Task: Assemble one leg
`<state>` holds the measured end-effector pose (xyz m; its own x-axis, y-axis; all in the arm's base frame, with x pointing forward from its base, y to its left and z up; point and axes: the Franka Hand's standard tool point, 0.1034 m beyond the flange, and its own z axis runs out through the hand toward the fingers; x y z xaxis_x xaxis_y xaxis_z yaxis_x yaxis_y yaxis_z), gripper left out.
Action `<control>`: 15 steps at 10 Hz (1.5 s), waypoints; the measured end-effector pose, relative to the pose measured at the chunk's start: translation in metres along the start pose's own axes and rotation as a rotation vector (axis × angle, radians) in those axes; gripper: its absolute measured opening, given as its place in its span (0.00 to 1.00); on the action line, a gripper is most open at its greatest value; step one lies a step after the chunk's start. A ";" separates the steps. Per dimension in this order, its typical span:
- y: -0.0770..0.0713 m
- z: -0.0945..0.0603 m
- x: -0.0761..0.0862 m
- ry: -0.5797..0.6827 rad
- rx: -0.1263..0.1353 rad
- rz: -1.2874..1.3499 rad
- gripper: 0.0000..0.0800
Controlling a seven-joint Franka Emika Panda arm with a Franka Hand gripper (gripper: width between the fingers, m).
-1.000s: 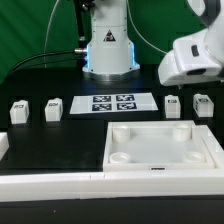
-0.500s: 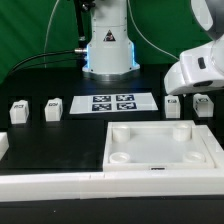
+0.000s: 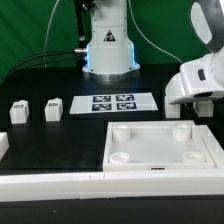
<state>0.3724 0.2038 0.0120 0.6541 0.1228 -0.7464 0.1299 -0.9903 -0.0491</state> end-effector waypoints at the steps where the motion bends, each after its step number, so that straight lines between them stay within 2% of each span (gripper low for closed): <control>1: 0.000 0.002 0.001 0.000 0.001 0.000 0.81; 3: 0.000 0.002 0.002 -0.001 0.001 -0.001 0.81; 4: 0.000 0.002 0.002 -0.001 0.002 -0.001 0.78; 6: 0.000 0.002 0.002 -0.001 0.002 -0.001 0.42; 7: 0.000 0.002 0.002 -0.001 0.002 -0.001 0.42; 8: 0.000 0.002 0.002 0.000 0.002 -0.001 0.36; 13: 0.000 0.000 0.001 0.001 0.001 -0.001 0.36; 15: 0.004 -0.007 -0.010 -0.004 -0.006 0.002 0.36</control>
Offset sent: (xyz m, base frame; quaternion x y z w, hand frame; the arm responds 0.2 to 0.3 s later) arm 0.0022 -0.0019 -0.0003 -0.0007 0.0054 -0.0024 1.0000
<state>0.3714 0.1993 0.0240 0.6516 0.1208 -0.7488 0.1333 -0.9901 -0.0437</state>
